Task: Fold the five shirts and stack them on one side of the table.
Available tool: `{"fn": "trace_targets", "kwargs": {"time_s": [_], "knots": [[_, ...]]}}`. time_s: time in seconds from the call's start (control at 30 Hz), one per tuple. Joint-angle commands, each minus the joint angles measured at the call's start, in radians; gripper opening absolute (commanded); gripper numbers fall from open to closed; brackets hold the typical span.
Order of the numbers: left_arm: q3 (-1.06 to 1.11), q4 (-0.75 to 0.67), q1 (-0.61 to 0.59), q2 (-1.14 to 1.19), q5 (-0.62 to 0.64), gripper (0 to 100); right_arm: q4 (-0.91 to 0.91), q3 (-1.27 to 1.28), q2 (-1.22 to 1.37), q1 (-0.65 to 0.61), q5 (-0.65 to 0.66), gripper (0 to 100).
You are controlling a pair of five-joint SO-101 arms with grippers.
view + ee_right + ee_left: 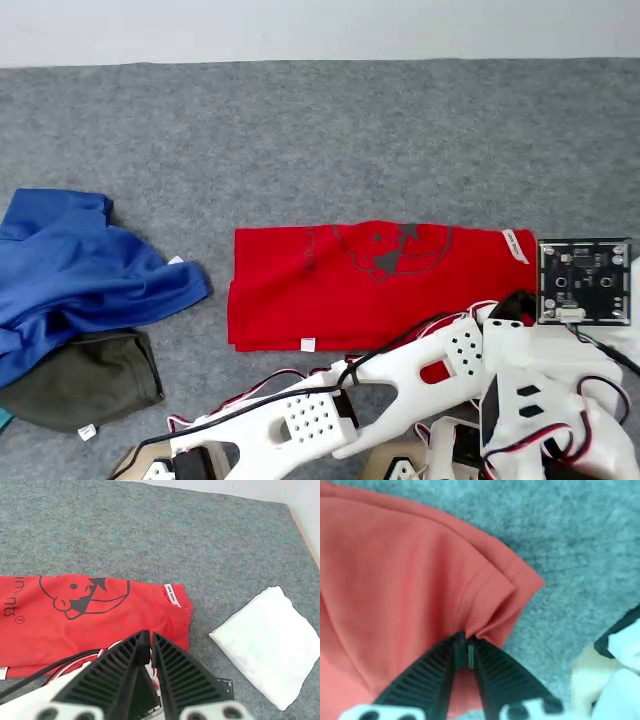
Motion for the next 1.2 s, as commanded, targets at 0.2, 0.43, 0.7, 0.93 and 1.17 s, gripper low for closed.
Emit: {"fn": "trace_targets", "kwargs": {"time_s": [0.2, 0.43, 0.7, 0.93, 1.17], "knots": [[-0.031, 0.029, -0.077, -0.153, -0.006, 1, 0.004, -0.006, 0.027, -0.007, -0.006, 2.0], [-0.033, 0.015, -0.175, -0.155, -0.005, 1, 0.004, 0.000, 0.027, -0.007, -0.011, 2.0], [-0.033, -0.083, -0.259, -0.155, 0.044, 1, 0.004, 0.002, 0.027, -0.007, -0.011, 2.0], [-0.033, -0.107, -0.259, -0.155, 0.044, 1, 0.004, 0.002, 0.027, -0.007, -0.011, 2.0], [-0.133, -0.014, -0.192, -0.153, 0.046, 1, 0.004, 0.026, 0.027, -0.007, -0.011, 2.0]]}}
